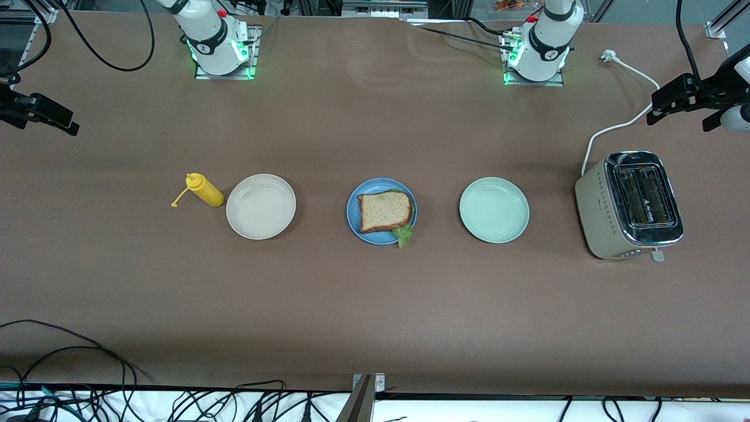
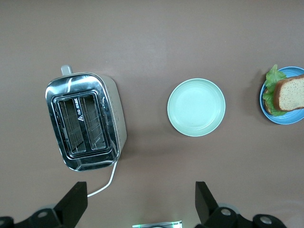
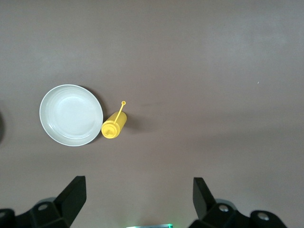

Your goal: Make sandwich in blue plate with both arms

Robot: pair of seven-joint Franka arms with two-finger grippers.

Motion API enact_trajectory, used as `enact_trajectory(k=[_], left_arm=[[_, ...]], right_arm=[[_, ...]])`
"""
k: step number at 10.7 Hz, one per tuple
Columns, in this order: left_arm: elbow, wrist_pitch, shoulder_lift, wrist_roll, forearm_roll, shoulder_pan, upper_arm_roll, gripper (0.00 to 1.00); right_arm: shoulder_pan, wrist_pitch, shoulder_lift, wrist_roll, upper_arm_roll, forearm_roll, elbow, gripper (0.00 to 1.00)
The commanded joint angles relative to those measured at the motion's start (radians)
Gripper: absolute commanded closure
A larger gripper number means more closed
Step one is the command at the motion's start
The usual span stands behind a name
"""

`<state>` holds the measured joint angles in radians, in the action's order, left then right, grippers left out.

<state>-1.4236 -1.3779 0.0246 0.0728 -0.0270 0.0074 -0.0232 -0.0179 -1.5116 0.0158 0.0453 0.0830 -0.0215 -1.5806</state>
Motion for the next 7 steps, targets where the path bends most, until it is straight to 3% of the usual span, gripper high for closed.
enact_trajectory(k=[1,7], left_arm=[[-0.038,-0.007,-0.032,0.015,0.021,-0.014,0.009,0.0],[-0.043,-0.007,-0.029,0.012,0.019,-0.003,0.005,0.0]], right_arm=[[-0.001,0.013,0.001,-0.032,0.012,0.02,0.019,0.0],[-0.001,0.017,0.004,-0.03,0.001,0.02,0.019,0.0]])
